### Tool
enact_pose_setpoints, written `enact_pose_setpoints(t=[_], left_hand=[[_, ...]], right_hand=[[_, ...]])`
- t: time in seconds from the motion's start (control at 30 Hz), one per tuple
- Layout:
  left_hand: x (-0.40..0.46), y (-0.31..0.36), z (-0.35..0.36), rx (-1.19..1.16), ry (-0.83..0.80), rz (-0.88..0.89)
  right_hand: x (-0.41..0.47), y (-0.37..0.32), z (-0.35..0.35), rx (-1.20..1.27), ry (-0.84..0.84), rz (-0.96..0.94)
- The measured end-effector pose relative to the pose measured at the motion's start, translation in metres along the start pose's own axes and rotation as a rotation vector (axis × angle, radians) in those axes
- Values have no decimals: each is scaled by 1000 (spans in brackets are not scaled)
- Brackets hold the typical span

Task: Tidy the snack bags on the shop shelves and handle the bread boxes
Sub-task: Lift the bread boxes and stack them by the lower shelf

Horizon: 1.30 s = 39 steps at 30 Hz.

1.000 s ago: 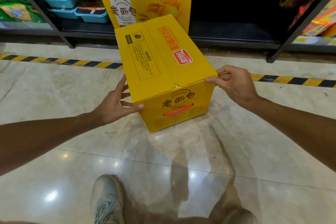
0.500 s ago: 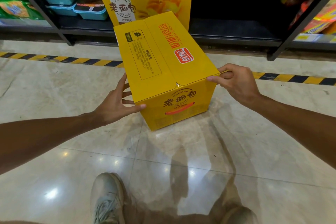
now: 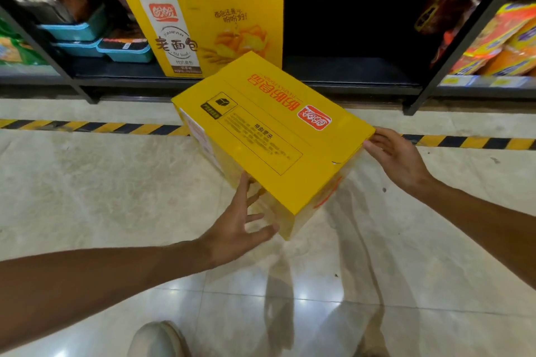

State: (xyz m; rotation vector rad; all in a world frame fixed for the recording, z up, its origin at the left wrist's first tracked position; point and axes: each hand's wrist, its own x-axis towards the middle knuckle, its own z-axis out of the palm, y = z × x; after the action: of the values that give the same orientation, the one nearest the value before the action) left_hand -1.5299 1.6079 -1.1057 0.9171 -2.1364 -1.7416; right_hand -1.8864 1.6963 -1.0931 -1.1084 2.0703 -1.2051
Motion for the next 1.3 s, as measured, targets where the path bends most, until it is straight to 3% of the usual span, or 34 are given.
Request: enact_pose_setpoints(t=[0.1,0.23,0.3,0.4,0.5,0.6,0.7,0.8,0.87,1.03,1.07,1.2,1.3], left_hand=[[14,7,-23,290,5,150],[70,25,-100,440,529,285],[102,29,-142,657,654,251],[126,19,-175,738,532,-85],[121,13,-167,658,390,-175],[109,20,-156,621,487,-143],[83,16,-134,583,515,-48],[51,11,-95,486,479,54],[34,13,-64,408,398,125],[17,29,-20,208,-36,274],[24,33,-25,215,-23,300],[89,46,-82,334,348,356],[137,51,-119,513,311,150]], right_hand=[[-5,-15,5,-250,117,-79],[-31,-54,54,-315,-120,-379],[-44,-59,83,-500,-282,-433],[-50,-48,100,-810,-357,-556],[-45,-40,85,-901,-324,-691],[-41,-27,55,-927,-336,-788],[-31,-6,2,-884,-379,-723],[-21,8,-40,-857,-276,-634],[-12,17,-52,-849,-170,-555],[0,26,-54,-768,105,-368],[-5,24,-48,-760,131,-365],[-48,-8,5,-604,73,-460],[-82,-47,58,-509,-147,-399]])
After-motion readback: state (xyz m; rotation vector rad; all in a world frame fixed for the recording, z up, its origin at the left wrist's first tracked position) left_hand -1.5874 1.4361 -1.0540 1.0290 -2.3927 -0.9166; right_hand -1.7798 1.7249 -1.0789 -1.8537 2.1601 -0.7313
